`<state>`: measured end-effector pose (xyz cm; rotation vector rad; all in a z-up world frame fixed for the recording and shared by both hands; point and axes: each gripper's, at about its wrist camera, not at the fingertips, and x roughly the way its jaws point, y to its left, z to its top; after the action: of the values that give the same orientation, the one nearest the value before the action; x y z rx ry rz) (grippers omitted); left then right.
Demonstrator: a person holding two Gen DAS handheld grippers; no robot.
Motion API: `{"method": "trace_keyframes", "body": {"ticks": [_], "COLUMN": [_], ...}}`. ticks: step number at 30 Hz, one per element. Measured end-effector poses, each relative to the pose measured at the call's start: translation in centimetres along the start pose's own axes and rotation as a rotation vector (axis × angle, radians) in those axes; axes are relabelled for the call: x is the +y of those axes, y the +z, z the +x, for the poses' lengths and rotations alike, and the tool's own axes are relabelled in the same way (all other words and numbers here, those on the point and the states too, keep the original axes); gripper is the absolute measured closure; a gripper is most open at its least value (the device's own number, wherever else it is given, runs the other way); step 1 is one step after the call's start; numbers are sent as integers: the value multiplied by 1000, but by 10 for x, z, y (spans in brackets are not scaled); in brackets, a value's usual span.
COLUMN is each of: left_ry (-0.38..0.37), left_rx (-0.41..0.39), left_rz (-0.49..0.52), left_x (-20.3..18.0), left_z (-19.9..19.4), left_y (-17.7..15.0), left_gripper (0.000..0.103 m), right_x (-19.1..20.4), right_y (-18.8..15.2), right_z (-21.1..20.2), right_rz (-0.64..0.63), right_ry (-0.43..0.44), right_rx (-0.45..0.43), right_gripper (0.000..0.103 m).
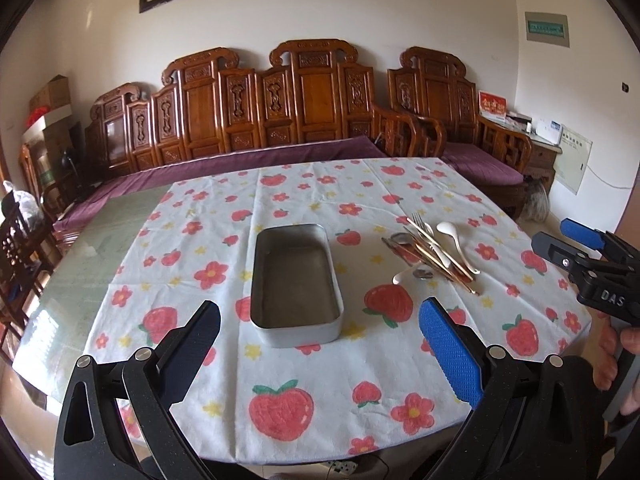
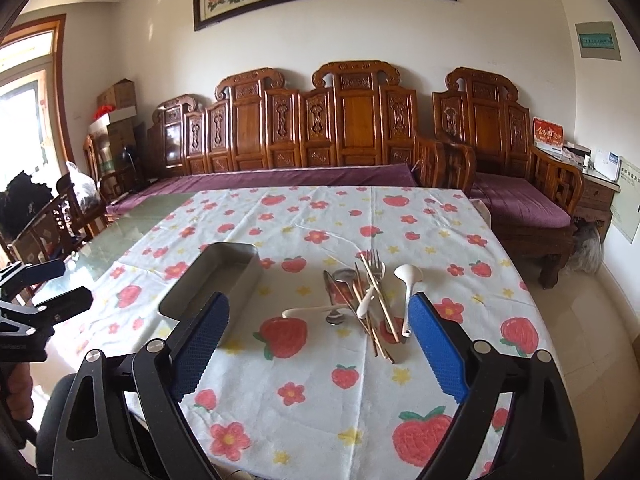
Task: Organize utensils
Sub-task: 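Move both tools toward the utensil pile beside the silver tray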
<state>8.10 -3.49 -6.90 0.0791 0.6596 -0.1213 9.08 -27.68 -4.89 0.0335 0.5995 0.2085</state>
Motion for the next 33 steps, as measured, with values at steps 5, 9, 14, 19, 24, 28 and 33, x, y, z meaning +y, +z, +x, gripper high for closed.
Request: {"method": "trace_keyframes", "body": {"ticks": [5,9,14,19,24,28,33], "left_ry": [-20,-37,-63,-80,-90,-96,-110], "left_rx": [30,57,87,111,136,154,184], "left_rz": [30,44,53,72,74,66,58], "left_x": [-6,-10,-12,-17,-22,-27,-41], "left_z": [27,49,74,98,121,138,162], "left_y": [5,10,16,19,23,27,32], "left_gripper": [7,7,7,7,7,7,7], "right_x": [-21,-38,-64,-89,-114,-130,-135], "right_y": [3,7,13,11,-6,-30,-32], "right_z": [36,65,105,148,196,235,254], "right_rz": [20,29,45,40,57,75,66], "right_ry": [-22,-47,-81,-122,-111,-86,-44], "right_rx": [33,59,88,149,230,334,345], "right_gripper": [17,17,17,21,31,41,46]}}
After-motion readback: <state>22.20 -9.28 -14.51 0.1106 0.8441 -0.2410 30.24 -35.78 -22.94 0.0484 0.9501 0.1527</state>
